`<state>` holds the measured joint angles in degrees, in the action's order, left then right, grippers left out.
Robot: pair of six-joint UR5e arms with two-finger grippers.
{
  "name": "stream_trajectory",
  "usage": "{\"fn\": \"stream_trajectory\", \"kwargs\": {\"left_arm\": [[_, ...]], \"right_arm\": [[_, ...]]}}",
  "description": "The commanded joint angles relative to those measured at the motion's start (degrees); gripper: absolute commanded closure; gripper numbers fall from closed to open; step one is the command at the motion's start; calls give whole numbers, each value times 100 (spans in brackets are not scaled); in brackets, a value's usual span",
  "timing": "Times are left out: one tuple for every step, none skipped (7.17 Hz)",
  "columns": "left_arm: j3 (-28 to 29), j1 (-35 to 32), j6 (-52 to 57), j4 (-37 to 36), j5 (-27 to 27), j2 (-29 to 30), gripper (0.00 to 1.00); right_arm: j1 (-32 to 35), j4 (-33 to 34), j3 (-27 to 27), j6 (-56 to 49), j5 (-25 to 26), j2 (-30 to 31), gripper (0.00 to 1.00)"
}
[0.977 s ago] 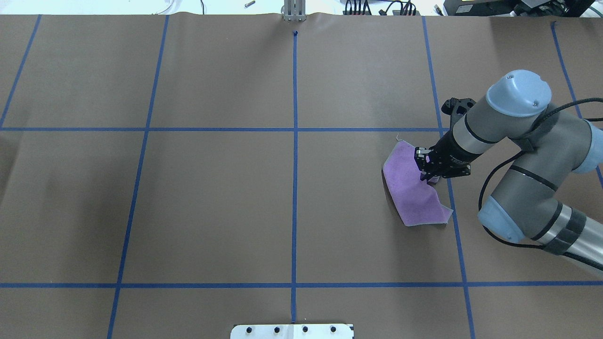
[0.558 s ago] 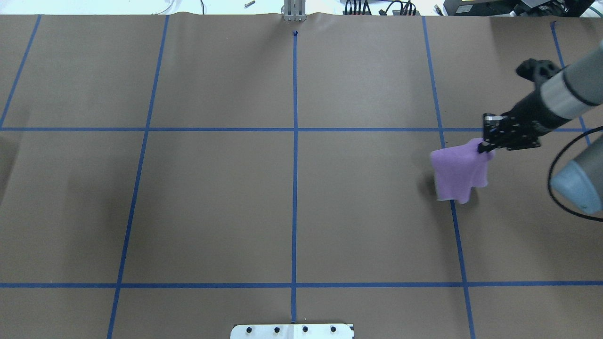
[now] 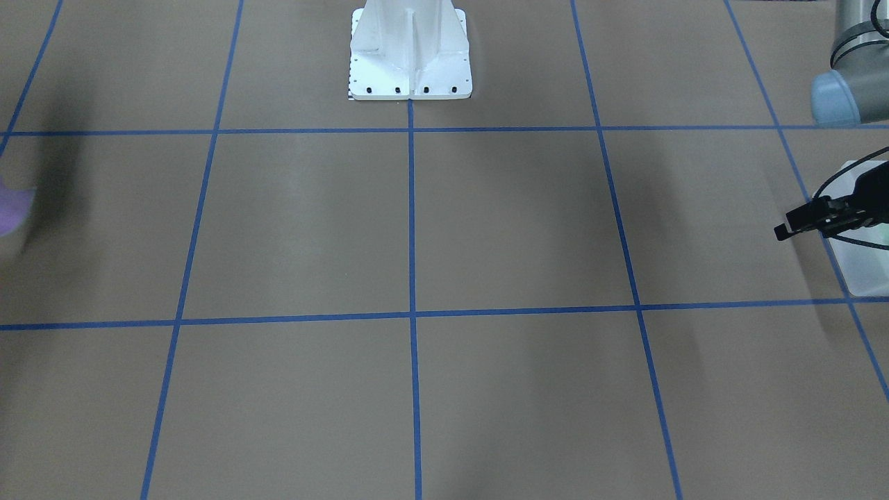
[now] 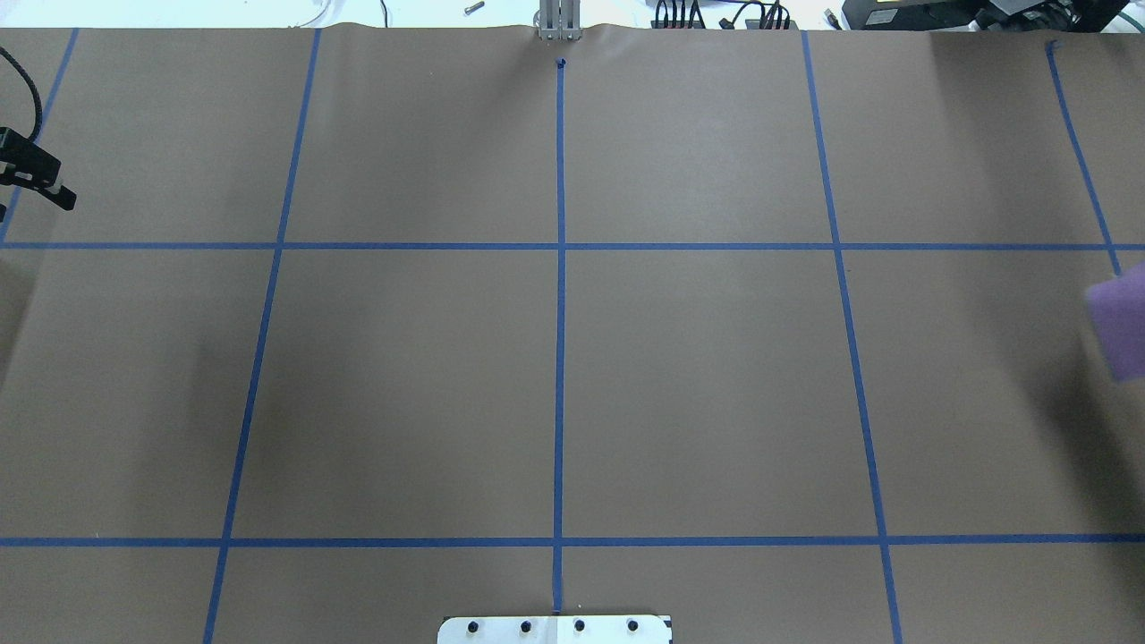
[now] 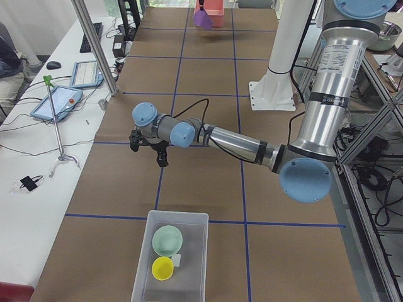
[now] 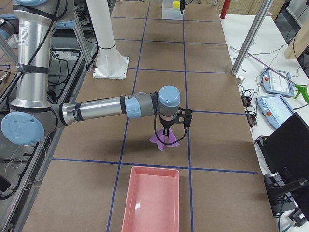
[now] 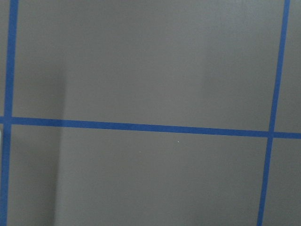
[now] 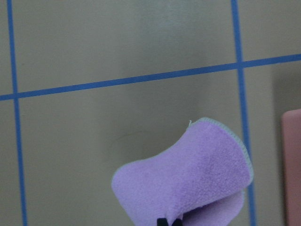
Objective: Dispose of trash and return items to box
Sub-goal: 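Lower the cloth into the pink bin and open the right gripper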
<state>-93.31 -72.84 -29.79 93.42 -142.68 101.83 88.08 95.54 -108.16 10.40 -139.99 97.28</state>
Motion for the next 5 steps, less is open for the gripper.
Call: {"fn": "stream_trajectory", "kwargs": {"left_arm": [[-29, 51, -53, 9, 21, 12, 5], [-29, 51, -54, 9, 21, 12, 4], [-29, 51, -54, 9, 21, 12, 4], [-38, 51, -54, 27, 21, 3, 4], [-38, 51, -132, 123, 21, -5, 4]], "right_arm": [[1626, 2224, 66, -3155, 1185, -443, 100], [1877, 2432, 276, -3585, 1515, -560, 100], [1888, 2391, 652, -3702, 1510, -578, 100], [1888, 1973, 1012, -3686, 1501, -553, 100], [1888, 1403, 1538, -3686, 1475, -535, 100]]}}
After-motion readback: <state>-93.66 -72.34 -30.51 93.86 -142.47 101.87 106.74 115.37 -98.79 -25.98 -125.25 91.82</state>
